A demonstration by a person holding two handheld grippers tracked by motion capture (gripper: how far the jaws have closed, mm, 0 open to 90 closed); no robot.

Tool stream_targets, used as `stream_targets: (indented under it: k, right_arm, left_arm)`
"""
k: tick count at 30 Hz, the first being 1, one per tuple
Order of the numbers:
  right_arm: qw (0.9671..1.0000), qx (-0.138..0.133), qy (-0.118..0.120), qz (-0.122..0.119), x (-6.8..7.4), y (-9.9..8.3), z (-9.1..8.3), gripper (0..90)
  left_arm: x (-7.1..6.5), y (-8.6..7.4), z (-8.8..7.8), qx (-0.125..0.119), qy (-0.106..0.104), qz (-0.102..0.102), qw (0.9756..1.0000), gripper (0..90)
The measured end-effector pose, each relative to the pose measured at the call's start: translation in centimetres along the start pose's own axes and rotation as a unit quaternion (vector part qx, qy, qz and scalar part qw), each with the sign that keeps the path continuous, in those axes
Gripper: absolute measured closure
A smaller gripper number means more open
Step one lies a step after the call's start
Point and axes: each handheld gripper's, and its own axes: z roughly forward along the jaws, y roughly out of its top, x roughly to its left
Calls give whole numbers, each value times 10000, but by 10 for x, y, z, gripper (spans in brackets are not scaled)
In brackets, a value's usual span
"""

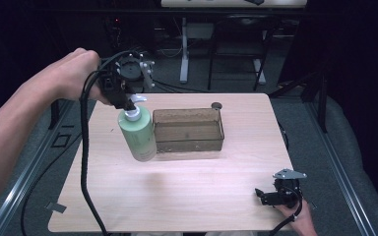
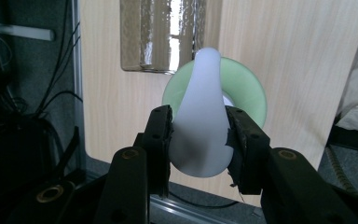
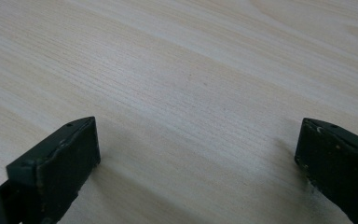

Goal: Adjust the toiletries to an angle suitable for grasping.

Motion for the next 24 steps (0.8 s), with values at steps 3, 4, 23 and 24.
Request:
stream_targets:
  k: [3, 4, 23, 24]
  right_arm:
    - [10000, 1, 7, -1, 0, 0, 0, 0]
    - [10000, 6, -16, -5, 0, 0, 0, 0]
    - [10000, -5, -5, -7, 0, 0, 0, 0]
    - [10000, -7, -6, -7, 0, 0, 0, 0]
  left_arm:
    - [3, 4, -3, 46, 4, 27, 10000, 639]
    - [6, 6, -4, 59, 10, 23, 10000, 639]
    - [36, 21, -20, 123, 213, -54, 9997, 639]
    - [37, 22, -20, 157, 207, -41, 9997, 638]
